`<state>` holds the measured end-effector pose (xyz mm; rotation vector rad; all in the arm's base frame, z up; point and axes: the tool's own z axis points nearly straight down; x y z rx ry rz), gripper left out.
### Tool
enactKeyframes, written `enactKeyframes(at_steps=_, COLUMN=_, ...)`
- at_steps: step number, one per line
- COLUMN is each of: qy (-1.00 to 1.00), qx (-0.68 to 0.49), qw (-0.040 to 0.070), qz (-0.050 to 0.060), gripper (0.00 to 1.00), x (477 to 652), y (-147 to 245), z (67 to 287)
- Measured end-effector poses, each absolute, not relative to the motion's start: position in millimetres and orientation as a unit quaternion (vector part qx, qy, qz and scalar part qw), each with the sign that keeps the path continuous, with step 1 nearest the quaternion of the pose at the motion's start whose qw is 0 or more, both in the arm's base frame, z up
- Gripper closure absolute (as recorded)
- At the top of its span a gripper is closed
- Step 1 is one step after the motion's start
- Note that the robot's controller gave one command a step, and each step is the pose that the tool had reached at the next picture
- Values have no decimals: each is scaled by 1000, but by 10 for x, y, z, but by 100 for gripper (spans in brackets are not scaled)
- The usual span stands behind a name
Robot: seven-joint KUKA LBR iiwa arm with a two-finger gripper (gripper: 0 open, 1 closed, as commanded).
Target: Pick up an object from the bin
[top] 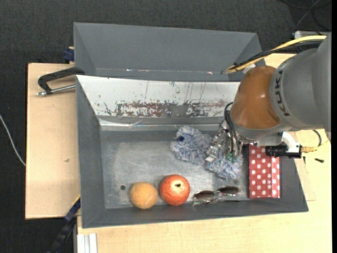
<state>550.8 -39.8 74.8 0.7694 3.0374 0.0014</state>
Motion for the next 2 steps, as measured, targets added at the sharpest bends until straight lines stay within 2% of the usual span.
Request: enactKeyframes(at_steps=2, qy=969, qx=246, qw=2, qz=1, gripper=100, x=5499, y=-392, z=833)
